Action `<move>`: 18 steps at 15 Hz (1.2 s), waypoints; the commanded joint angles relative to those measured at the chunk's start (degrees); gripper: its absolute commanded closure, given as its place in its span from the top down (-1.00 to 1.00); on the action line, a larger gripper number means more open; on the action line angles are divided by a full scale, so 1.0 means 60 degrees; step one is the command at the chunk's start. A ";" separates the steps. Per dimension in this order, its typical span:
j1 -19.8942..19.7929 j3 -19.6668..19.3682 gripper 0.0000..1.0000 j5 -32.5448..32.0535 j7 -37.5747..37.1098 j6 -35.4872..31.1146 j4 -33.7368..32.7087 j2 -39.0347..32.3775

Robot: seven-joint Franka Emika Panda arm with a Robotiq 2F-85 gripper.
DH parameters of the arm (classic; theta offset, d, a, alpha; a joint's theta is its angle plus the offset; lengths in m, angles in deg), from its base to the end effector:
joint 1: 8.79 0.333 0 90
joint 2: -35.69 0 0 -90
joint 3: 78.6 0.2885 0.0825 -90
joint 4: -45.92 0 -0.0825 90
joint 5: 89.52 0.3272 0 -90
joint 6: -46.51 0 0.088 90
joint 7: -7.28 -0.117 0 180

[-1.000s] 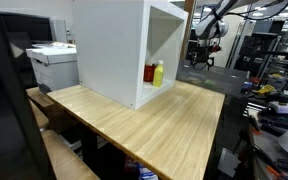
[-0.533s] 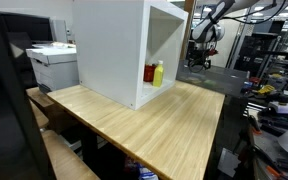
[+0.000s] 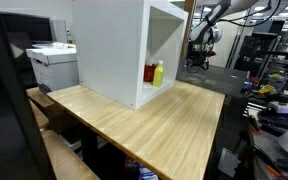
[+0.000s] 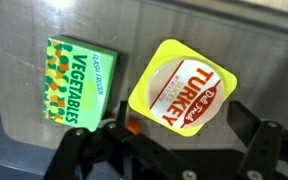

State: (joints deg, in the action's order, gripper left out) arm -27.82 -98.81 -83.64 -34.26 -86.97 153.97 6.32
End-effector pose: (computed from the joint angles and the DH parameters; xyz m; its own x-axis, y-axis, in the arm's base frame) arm 0.4557 -0.3553 0.2523 0.1291 -0.9908 0.0412 -0.9876 -0.1248 0.0948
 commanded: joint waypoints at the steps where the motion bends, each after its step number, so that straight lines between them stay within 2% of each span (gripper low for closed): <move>1: -0.0238 0.0133 1.00 0.0485 0.0491 -0.0057 -0.0294 -0.0279; 18: -0.0278 0.0182 1.00 0.0628 0.0525 -0.0028 -0.0599 -0.0829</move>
State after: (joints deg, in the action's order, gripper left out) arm -28.89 -98.35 -81.72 -33.79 -86.89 151.10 1.99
